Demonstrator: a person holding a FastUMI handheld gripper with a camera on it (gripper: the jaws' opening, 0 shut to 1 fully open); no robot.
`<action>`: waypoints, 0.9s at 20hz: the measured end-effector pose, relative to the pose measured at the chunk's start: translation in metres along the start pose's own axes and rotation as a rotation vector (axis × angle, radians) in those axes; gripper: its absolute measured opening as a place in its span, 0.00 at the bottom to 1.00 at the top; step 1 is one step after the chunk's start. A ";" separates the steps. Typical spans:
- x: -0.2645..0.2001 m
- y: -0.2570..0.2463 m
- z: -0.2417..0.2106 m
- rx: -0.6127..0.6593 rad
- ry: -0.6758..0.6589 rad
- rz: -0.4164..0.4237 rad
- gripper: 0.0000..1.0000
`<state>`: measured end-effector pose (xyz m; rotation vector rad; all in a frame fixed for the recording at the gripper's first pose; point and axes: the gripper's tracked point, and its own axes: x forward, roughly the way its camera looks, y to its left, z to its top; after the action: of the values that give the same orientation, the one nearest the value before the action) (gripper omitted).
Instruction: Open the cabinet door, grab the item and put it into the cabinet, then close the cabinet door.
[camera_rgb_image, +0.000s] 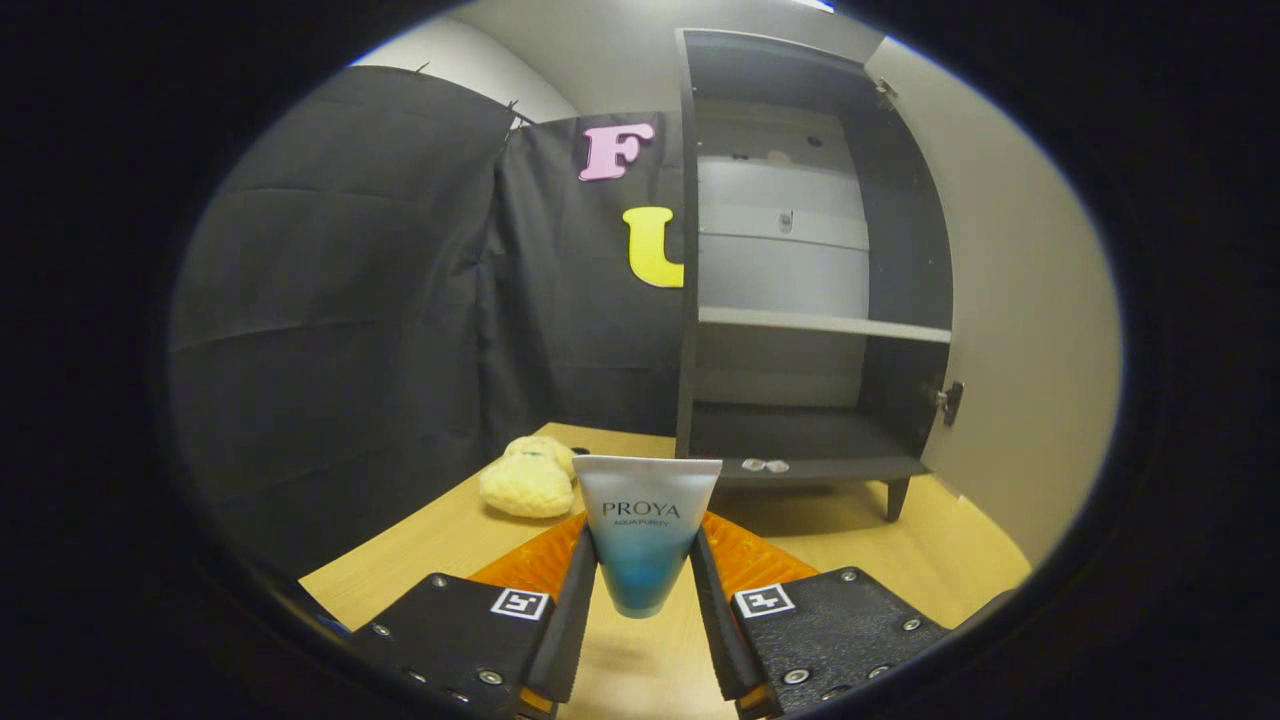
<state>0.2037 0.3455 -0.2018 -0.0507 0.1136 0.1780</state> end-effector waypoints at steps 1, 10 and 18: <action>0.001 -0.006 0.014 -0.010 -0.015 -0.005 0.53; 0.053 -0.094 0.155 0.036 -0.116 -0.121 0.53; 0.115 -0.163 0.228 0.046 -0.119 -0.160 0.52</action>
<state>0.3700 0.2186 0.0180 -0.0030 -0.0048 0.0179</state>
